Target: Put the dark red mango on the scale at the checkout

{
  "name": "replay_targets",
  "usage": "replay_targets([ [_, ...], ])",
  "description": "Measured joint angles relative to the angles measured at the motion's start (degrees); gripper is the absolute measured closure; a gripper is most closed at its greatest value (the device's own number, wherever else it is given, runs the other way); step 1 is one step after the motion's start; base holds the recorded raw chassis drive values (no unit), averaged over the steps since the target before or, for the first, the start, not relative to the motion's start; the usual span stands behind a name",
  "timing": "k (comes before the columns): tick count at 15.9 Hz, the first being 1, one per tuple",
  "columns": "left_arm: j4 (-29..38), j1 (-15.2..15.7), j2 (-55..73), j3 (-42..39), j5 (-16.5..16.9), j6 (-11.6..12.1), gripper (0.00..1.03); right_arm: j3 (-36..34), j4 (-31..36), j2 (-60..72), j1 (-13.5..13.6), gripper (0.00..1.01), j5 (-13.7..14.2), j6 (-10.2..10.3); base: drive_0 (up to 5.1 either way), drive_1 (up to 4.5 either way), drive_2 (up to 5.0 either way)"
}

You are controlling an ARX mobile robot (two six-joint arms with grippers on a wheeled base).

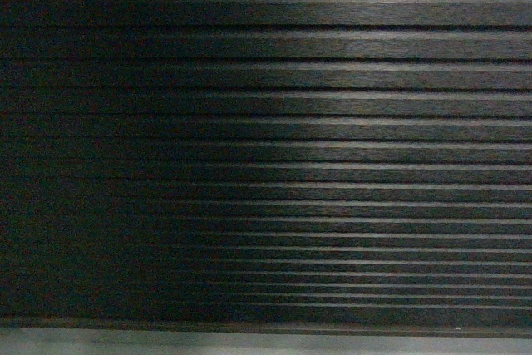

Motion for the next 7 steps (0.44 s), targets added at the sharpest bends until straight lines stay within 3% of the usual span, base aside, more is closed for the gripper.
replay_targets([
  [7, 0.0, 0.0, 0.0, 0.0, 0.0, 0.0, 0.05, 0.0, 0.0, 0.0, 0.0, 0.03, 0.0, 0.0, 0.0, 0.0, 0.0],
])
